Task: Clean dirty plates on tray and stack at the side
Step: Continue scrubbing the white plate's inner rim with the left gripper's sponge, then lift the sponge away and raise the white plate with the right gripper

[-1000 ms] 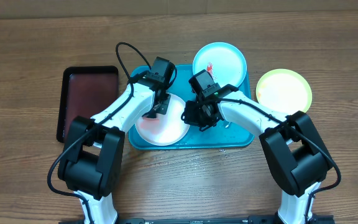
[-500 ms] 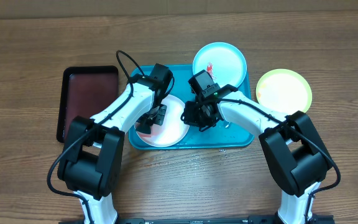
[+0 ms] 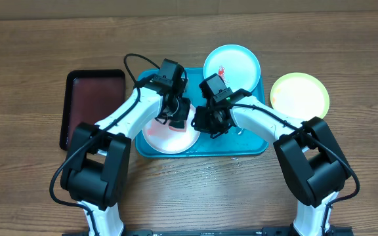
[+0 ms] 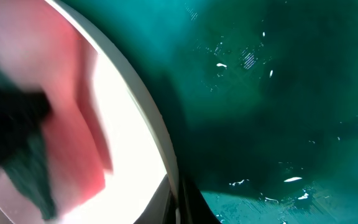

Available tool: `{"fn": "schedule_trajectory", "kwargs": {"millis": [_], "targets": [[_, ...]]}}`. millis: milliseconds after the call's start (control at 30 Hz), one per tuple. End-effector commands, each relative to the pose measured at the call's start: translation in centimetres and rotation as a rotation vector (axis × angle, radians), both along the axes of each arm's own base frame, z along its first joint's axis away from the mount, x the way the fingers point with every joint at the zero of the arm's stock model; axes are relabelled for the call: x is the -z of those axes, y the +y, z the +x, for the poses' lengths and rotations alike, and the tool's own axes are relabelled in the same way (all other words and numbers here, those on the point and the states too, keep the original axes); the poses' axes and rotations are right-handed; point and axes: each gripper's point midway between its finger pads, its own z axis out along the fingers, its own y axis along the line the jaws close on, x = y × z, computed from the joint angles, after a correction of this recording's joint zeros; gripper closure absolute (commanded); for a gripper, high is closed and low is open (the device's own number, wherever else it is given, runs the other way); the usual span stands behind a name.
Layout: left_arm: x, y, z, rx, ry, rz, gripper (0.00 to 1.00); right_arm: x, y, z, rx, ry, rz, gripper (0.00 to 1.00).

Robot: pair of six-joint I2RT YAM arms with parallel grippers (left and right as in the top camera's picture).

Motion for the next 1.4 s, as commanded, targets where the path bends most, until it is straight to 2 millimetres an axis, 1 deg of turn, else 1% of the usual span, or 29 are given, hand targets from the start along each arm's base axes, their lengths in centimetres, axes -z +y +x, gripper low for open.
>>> {"fn": "schedule_trajectory", "kwargs": {"millis": [0,67,167,233,300,400,433,500,600,700,867,1033,1133,1267,1367], "targets": [[-0.1,3.2,2.0,-0.134,-0.043,0.064,0.96,0.2,0.2,0.0,-0.006,0.004,0.002,0.96],[-0.7,4.7,2.9,-0.185,-0.06,0.082,0.96,0.2,0.2,0.0,-0.007,0.003,0.002,0.96],[-2.6,6.6,4.2,-0.233,-0.067,0.092,0.96,0.2,0.2,0.0,-0.006,0.003,0.002,0.96],[-4.4,7.8,5.0,-0.262,-0.065,0.102,0.96,0.2,0.2,0.0,-0.006,0.003,0.002,0.96],[-6.7,8.8,5.6,-0.288,-0.064,0.103,0.96,0.2,0.2,0.0,-0.006,0.003,0.002,0.96],[-9.8,10.0,6.2,-0.316,-0.068,0.102,0.96,0.2,0.2,0.1,-0.006,0.0,0.004,0.96],[-10.6,10.2,6.3,-0.322,-0.07,0.1,0.96,0.2,0.2,0.1,-0.006,0.001,0.004,0.96],[-11.7,10.4,6.3,-0.326,-0.07,0.098,0.96,0.1,0.2,0.1,-0.006,-0.001,0.005,0.96],[-11.7,10.5,5.8,-0.325,-0.051,0.105,0.96,-0.9,0.3,0.3,-0.007,-0.012,0.006,0.96],[-11.3,10.6,5.2,-0.324,-0.025,0.114,0.95,-2.8,-0.1,1.0,-0.035,-0.074,-0.017,0.96],[-11.2,10.5,5.1,-0.321,-0.019,0.107,0.96,-6.1,-3.5,2.2,0.018,-0.214,-0.21,0.96],[-11.2,9.9,5.0,-0.311,-0.005,0.077,0.96,-8.5,-7.0,2.5,0.055,-0.335,-0.432,0.96],[-10.9,9.6,4.8,-0.305,0.002,0.072,0.96,-10.3,-8.8,2.5,0.072,-0.421,-0.573,0.96],[-10.4,9.6,4.6,-0.304,0.011,0.076,0.96,-13.2,-10.1,2.5,0.092,-0.557,-0.728,0.96],[-9.8,9.7,4.2,-0.303,0.028,0.081,0.96,-15.8,-10.3,2.3,0.103,-0.671,-0.819,0.96]]}}
